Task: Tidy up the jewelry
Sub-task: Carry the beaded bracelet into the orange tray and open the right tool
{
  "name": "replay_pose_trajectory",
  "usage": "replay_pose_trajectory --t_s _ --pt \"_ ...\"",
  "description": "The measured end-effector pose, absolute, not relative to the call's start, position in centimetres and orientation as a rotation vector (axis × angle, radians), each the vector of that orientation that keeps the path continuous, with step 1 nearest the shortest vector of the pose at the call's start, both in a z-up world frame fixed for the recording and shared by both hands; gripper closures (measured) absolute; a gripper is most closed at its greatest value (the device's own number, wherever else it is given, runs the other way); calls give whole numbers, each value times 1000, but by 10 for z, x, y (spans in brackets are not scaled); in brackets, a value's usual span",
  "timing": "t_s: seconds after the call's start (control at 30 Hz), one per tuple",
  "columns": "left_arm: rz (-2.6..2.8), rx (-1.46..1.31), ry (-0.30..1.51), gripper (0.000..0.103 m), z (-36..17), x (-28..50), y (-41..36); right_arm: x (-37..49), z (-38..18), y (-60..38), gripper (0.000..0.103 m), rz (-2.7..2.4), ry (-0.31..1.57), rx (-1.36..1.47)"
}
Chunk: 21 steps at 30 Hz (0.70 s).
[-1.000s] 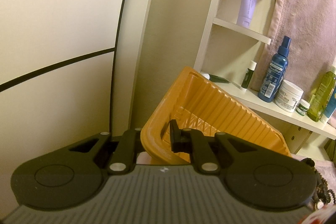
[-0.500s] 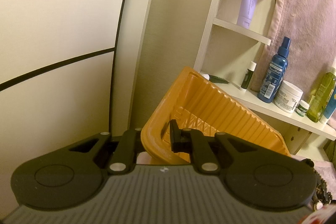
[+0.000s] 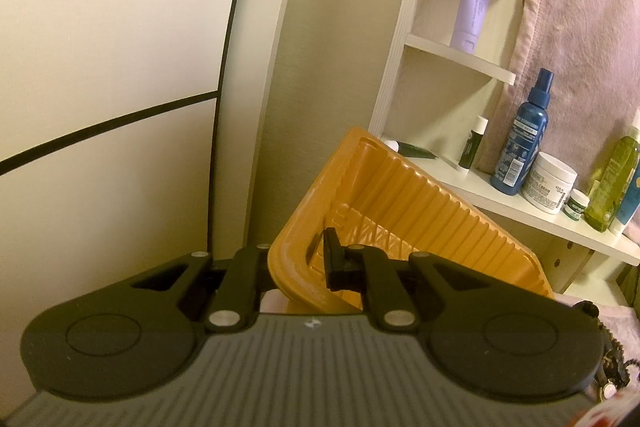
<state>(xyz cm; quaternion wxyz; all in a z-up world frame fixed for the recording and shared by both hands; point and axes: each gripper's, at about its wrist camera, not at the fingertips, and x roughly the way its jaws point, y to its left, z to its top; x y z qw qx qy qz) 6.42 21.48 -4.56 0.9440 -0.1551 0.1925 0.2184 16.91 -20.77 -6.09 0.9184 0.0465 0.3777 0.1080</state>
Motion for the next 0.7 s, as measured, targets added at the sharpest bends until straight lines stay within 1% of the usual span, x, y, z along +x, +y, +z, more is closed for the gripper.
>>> replay_pose_trajectory --t_s 0.37,0.57,0.7 --pt "436 -310 398 92 -45 65 215 164 -5 -149 96 480 631 151" --pt "432 -300 404 93 -39 67 213 176 8 -104 96 665 625 196" --pt "437 -292 416 93 -37 69 212 181 3 -76 96 772 672 214"
